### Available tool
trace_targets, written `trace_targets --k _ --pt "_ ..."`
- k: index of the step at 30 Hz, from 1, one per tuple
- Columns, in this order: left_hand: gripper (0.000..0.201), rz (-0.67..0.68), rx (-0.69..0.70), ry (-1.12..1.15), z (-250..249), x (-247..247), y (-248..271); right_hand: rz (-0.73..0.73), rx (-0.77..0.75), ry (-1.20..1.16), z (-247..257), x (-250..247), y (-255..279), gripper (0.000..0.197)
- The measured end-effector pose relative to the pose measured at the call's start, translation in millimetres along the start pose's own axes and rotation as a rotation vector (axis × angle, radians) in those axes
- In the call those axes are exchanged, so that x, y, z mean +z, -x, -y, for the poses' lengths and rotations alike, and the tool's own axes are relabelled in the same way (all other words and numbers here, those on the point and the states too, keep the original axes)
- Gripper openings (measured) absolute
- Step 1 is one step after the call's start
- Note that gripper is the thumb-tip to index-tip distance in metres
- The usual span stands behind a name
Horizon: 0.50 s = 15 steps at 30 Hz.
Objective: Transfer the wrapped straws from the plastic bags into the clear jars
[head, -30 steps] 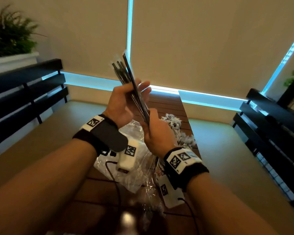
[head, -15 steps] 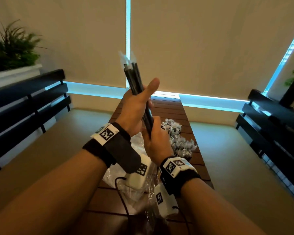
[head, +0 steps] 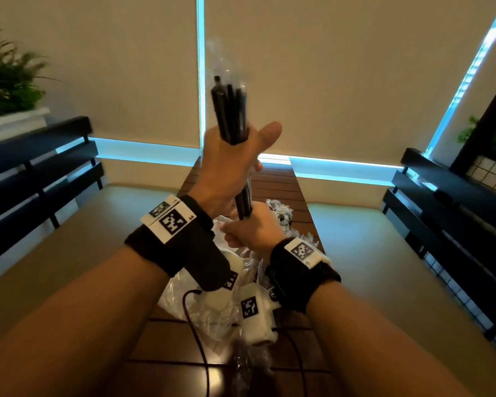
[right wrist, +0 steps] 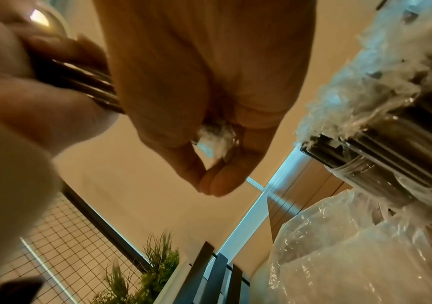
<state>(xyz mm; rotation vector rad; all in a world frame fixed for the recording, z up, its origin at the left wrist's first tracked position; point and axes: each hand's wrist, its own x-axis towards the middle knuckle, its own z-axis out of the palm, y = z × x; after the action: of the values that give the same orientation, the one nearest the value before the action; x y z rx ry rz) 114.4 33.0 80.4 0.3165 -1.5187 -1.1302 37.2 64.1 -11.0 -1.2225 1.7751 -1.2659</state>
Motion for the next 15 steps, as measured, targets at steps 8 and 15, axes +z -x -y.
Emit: trace_targets --k 8,15 --pt "0.035 -0.061 -0.06 -0.124 23.5 14.9 7.6 0.046 -0.077 0.423 -8.4 -32.7 19.4 0.059" --pt "0.041 -0.193 -0.174 -0.121 70.1 16.6 27.5 -0.463 -0.16 0.529 -47.9 -80.0 40.5 0.067"
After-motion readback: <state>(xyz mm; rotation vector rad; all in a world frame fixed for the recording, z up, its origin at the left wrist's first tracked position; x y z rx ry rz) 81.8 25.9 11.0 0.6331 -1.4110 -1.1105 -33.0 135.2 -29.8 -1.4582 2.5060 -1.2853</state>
